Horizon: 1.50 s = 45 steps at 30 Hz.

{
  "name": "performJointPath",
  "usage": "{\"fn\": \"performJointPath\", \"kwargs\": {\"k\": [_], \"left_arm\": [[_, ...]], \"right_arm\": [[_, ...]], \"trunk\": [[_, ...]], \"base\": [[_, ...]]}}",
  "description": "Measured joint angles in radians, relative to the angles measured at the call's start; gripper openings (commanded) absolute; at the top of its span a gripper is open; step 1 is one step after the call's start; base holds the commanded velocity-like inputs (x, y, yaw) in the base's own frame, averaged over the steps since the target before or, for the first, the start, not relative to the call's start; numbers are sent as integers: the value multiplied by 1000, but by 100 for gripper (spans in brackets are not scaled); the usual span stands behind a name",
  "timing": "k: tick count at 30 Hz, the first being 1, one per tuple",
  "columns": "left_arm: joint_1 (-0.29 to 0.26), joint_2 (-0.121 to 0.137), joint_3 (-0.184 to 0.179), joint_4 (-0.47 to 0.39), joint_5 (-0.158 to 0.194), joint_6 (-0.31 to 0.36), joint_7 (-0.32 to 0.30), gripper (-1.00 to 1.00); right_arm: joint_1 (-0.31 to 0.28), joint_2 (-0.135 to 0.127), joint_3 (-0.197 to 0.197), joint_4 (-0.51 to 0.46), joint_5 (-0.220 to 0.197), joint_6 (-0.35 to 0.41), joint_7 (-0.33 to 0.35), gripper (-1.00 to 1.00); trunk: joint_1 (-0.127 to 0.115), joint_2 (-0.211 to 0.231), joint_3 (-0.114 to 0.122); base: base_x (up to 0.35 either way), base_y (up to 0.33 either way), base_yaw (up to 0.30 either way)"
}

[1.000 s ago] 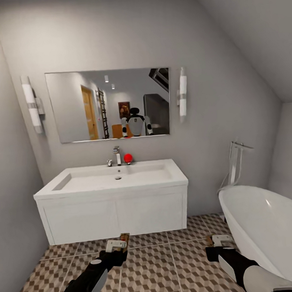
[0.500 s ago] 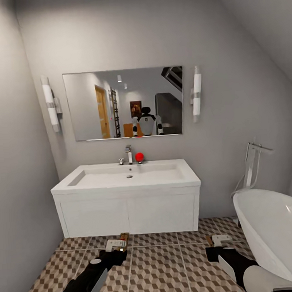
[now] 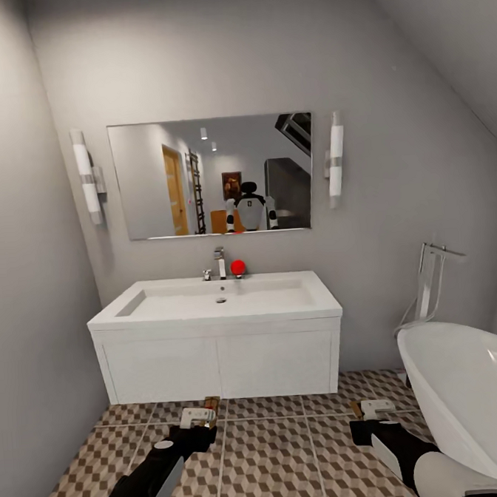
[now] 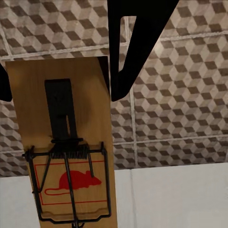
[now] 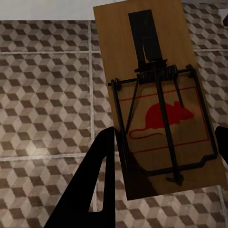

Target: Take the four mousetraps from the cabinet in the bathroom and place them on the bathroom floor. Make sure all four end up on the same floor surface, and ensure that at least two of them are either under or directly next to the same bathroom sink.

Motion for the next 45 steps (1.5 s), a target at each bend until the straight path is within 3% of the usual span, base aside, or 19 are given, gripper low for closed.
{"fn": "performJointPath", "kwargs": {"k": [11, 27, 41, 45], "left_arm": [[0, -5, 3, 0, 0, 8, 11, -100], [0, -7, 7, -1, 2, 6, 77, -100], [0, -9, 9, -2, 4, -2, 85, -100], [0, -9, 9, -2, 21, -3, 85, -100]], "right_arm": [[0, -1, 0, 0, 0, 2, 0, -100], [0, 0, 0, 0, 0, 2, -1, -100], [0, 3, 1, 0, 5, -5, -2, -100], [0, 5, 1, -2, 9, -6, -3, -100]], "trunk": [[0, 0, 0], [61, -112, -50], [115, -210, -94], [130, -238, -107]], "base": [[0, 0, 0], [0, 0, 0], [0, 0, 0], [0, 0, 0]]}}
